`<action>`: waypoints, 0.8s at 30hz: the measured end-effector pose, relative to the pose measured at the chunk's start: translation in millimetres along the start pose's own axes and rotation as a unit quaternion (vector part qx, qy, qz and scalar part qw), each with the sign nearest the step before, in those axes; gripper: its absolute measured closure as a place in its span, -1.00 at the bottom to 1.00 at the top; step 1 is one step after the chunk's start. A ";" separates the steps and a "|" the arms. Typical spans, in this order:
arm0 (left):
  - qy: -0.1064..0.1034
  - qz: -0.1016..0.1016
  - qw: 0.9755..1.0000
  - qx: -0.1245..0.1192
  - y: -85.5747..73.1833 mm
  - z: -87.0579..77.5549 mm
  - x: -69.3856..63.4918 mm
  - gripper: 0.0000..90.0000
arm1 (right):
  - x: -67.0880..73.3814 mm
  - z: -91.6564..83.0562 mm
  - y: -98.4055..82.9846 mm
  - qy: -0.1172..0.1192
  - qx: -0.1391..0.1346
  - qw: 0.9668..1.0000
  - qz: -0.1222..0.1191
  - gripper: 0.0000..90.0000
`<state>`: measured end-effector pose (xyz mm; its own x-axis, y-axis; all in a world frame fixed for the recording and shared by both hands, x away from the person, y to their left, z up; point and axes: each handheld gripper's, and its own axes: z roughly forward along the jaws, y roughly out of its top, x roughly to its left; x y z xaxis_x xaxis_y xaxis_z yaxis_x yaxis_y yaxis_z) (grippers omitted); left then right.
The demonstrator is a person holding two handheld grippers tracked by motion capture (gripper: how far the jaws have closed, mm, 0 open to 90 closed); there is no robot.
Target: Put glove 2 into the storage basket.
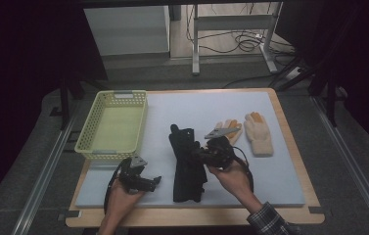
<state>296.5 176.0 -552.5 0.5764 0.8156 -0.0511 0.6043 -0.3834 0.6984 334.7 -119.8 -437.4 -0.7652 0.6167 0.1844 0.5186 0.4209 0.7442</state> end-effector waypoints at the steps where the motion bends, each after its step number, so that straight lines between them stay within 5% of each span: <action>1: 0.000 0.000 1.000 0.000 0.0 0.0 0.0 -0.95 | -4.3 -4.8 -2.2 -0.009 0.000 1.000 0.000 0.90; 5: 0.001 0.000 1.000 0.000 0.0 0.0 -0.1 -0.95 | -18.7 -19.4 -10.6 -0.040 0.000 0.999 0.005 0.90; 7: 0.000 -0.001 1.000 -0.001 -0.1 0.1 -0.2 -0.95 | -28.8 -32.5 -19.9 -0.084 0.010 0.996 -0.002 0.90; 12: 0.001 0.000 1.000 -0.001 0.0 0.1 -0.1 -0.95 | -31.0 -32.5 -26.6 -0.094 0.020 0.995 -0.004 0.88; 16: 0.001 0.000 1.000 -0.001 -0.1 0.1 -0.1 -0.95 | -19.1 -13.9 -25.1 -0.065 0.019 0.998 -0.007 0.82; 20: 0.001 -0.001 1.000 0.000 -0.1 -0.1 -0.2 -0.95 | 4.8 21.3 -15.6 -0.005 0.032 0.999 -0.015 0.62; 24: 0.001 0.000 1.000 0.000 -0.1 -0.1 -0.1 -0.95 | 14.9 32.5 -7.5 0.009 0.028 0.999 -0.034 0.51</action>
<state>296.4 176.0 -552.5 0.5753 0.8164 -0.0506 0.6047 -0.3828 0.6984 331.9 -92.2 -461.2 -0.8055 0.5742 0.1465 0.4860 0.4986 0.7178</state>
